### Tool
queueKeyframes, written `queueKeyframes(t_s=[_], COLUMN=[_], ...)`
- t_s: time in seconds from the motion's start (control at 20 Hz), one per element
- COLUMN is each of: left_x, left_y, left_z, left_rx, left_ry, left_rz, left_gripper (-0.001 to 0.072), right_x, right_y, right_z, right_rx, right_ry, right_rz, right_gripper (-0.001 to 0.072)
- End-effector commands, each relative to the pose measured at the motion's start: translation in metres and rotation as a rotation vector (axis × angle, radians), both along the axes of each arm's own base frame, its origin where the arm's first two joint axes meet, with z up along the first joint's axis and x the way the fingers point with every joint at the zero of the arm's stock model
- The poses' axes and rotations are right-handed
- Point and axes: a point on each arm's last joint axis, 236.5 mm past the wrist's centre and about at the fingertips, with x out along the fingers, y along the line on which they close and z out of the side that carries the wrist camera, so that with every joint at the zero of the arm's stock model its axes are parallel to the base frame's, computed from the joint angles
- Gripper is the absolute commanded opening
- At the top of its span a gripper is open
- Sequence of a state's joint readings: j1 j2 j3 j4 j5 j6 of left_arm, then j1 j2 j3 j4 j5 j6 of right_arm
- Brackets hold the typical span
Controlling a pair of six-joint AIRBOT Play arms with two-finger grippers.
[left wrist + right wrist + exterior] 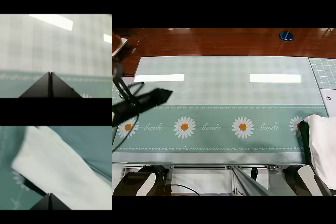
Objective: Fold the shirts.
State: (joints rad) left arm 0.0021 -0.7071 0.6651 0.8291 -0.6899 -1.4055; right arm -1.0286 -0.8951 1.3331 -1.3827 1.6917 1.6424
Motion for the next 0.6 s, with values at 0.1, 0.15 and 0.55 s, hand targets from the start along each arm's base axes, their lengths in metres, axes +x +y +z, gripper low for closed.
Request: queueKeyframes(t_s=[0.1,0.15,0.55], left_x=[0.049,0.046,0.060], left_y=[-0.042,-0.065,-0.081], left_z=[0.114,0.120,-0.030], left_rx=[0.063,0.079,0.392], left_ry=[-0.177,-0.183,0.171], left_rz=[-0.195,-0.277,-0.292], left_gripper=[0.0019,0.0019,0.0019], right_x=[0.187,0.200,0.233], right_y=[0.079,0.108,0.246], right_z=[0.072,0.055,-0.124], right_rx=[-0.002,-0.043,-0.123], right_ry=[-0.517,-0.457,-0.042], right_rz=[0.536,0.685,1.041], right_gripper=[0.0022,0.0022,0.0022])
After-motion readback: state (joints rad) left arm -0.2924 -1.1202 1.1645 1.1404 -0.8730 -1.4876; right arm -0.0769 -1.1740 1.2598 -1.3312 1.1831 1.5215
